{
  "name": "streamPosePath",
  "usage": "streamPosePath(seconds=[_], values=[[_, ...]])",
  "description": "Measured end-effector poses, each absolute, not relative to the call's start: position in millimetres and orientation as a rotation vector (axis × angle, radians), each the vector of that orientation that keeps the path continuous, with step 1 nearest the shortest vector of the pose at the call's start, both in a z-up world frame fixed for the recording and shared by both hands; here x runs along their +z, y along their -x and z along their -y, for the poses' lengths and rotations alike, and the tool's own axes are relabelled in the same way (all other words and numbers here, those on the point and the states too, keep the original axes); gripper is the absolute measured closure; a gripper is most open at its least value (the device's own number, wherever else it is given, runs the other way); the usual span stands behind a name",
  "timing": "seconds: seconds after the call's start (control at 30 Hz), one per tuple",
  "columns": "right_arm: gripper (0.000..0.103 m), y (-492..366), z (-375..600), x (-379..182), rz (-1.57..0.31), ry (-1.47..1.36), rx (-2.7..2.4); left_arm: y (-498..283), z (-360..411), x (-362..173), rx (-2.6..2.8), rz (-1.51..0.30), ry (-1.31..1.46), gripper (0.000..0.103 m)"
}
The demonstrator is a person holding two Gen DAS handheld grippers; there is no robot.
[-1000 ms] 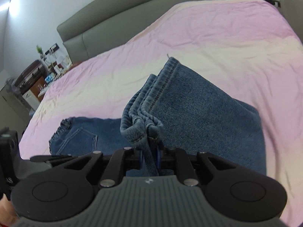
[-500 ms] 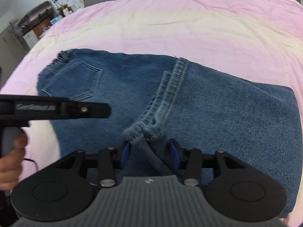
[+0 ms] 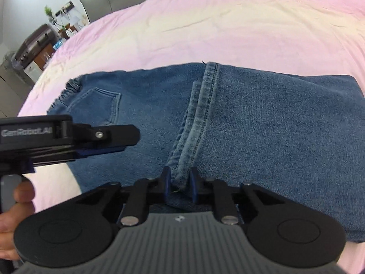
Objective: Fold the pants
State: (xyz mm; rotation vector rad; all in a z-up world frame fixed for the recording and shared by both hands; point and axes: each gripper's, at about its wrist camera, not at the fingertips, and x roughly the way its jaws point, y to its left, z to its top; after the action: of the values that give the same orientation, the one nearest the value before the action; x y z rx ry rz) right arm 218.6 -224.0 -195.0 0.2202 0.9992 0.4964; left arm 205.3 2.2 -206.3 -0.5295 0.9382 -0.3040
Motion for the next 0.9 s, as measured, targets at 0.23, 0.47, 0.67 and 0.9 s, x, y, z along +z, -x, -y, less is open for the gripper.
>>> streamPosePath(seconds=[0.23,0.47,0.67,0.9], values=[[0.09,-204,223,-181,-0.991,-0.211,0.555,-218,16,-216,-0.346,-0.993,0.554,0.044],[0.09,-209,213,-223,-1.051,-0.207,0.576,-239,31,-260,-0.28,-1.129,0.469,0.043],[0.087,-212,213,-224,-1.04,-0.194,0.597,-239,65,-259,-0.273,-1.087,0.279,0.069],[0.078,-208,253,-200,-1.001,-0.071,0.615,-244,67,-260,-0.259,-1.126,0.275,0.074]])
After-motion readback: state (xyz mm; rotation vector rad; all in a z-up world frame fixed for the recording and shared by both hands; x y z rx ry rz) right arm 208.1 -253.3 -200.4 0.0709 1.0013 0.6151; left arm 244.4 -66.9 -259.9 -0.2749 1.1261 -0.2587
